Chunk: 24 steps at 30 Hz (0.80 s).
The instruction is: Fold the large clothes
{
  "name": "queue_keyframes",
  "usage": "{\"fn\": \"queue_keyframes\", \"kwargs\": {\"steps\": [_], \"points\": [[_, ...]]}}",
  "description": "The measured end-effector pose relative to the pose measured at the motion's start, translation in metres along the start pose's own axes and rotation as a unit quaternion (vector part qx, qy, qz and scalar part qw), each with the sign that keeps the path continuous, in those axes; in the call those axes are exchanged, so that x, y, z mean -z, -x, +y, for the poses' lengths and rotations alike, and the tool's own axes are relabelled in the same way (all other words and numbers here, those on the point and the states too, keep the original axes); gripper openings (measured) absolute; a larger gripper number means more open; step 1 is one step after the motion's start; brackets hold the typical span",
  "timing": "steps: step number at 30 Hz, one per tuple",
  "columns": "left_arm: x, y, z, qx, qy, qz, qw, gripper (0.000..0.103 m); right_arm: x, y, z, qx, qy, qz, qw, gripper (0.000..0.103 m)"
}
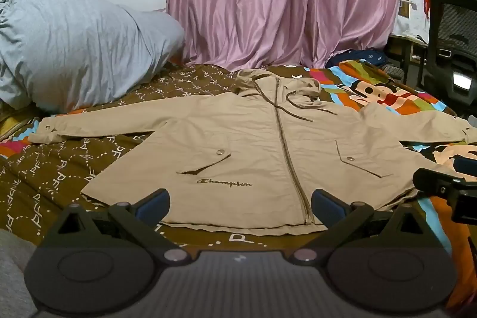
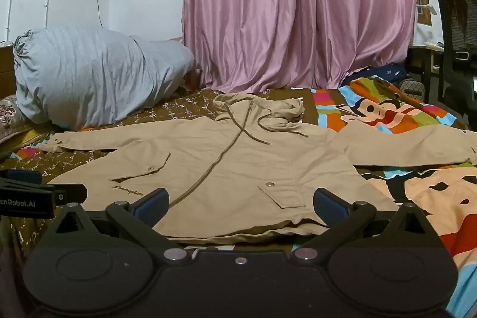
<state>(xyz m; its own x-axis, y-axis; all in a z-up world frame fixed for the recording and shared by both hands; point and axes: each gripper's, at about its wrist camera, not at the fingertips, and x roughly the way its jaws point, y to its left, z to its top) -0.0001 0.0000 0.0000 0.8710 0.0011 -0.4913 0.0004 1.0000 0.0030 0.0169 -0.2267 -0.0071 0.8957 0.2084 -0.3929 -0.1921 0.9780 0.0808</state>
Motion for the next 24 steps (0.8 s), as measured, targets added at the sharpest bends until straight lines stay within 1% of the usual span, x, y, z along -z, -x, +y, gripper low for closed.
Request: {"fn": "queue_keyframes", "kwargs": {"steps": [24], "points": [[0.0051, -0.0020, -0.0030, -0.002, 0.002, 0.005, 1.0000, 0.103, -0.0003, -0.0013, -0.0017, -0.001, -0.003, 0.002, 1.000, 0.103]]}}
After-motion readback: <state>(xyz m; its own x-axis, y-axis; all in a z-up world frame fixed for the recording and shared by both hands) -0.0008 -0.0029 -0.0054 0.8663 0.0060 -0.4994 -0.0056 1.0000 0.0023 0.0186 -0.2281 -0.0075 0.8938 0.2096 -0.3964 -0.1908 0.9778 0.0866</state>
